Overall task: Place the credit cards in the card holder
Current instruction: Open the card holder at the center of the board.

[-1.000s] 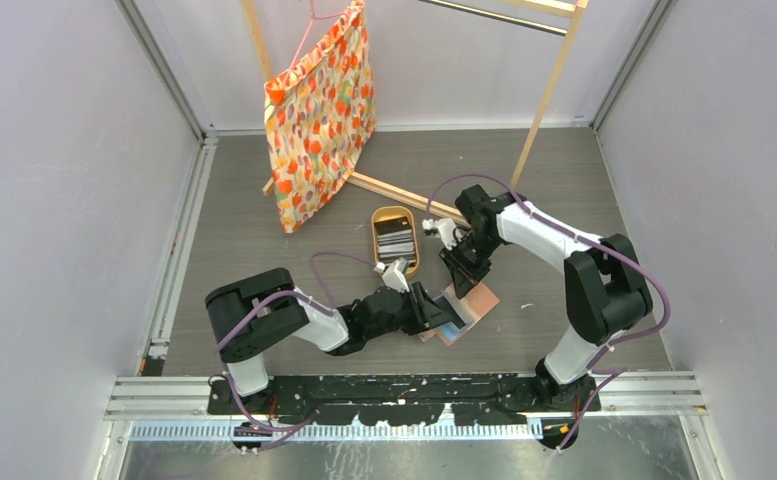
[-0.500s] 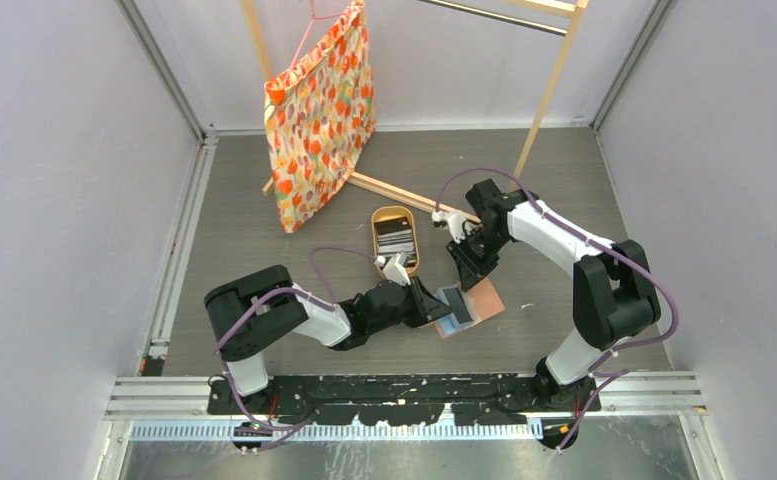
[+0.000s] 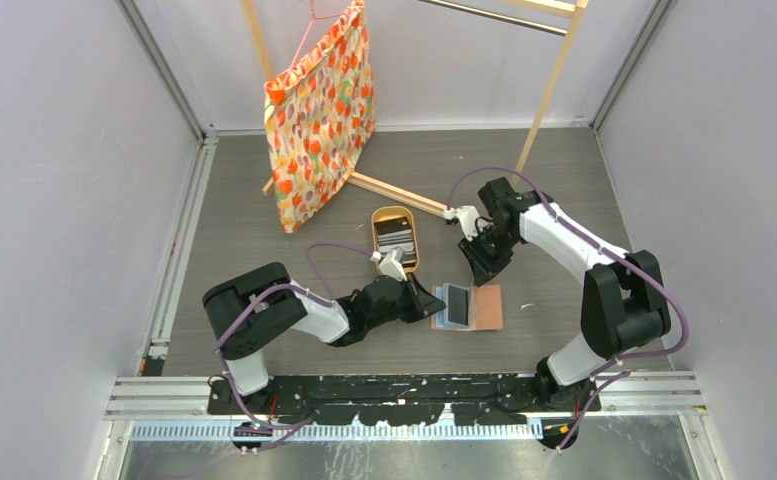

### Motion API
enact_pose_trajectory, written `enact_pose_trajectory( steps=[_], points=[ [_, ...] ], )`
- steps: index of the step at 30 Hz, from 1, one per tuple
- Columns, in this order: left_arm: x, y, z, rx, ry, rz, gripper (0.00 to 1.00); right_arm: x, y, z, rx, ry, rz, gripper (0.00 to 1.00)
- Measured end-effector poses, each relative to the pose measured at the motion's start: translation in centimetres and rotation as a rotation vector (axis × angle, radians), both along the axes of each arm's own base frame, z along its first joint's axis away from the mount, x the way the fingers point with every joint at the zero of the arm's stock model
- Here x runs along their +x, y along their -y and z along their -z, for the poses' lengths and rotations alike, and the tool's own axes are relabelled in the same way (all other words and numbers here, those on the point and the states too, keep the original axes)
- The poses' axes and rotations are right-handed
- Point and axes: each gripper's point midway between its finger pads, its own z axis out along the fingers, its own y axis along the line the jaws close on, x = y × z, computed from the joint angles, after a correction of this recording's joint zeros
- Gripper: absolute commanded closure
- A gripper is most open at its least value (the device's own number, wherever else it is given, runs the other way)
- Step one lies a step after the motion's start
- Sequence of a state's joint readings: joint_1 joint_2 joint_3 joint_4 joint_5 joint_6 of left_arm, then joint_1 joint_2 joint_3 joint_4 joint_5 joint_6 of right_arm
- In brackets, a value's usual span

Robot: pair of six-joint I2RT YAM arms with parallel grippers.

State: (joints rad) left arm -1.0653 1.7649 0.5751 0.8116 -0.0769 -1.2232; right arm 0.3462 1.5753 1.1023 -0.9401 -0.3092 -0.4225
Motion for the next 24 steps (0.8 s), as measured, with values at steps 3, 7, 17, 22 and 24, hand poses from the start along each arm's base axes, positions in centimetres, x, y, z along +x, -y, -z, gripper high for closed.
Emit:
enact_pose_trajectory(
  steps=[3,7,17,22,24],
  points=[
    [-0.1,-0.2,0.2,0.021,0.006,0.009,1.00,0.2,0.4,-0.4,0.003,0.018,-0.004,0.66],
    [-0.4,-0.5,-0.6,0.030,0.028,0.025,1.00,0.1,1.1,-0.4,-0.001,0.008,-0.006,0.65],
    [-1.1,-0.8,-1.4,0.036,0.054,0.068,0.77,-1.6,1.5,0.6,-0.005,-0.089,-0.047,0.75],
    [-1.4,-1.0,-0.9,0.059,0.060,0.092,0.62,-2.3,1.5,1.8,-0.016,-0.162,-0.054,0.87],
    [-1.5,-1.0,-0.8,0.065,0.061,0.100,0.60,-2.8,1.4,2.8,-0.023,-0.218,-0.056,0.88]
  ],
)
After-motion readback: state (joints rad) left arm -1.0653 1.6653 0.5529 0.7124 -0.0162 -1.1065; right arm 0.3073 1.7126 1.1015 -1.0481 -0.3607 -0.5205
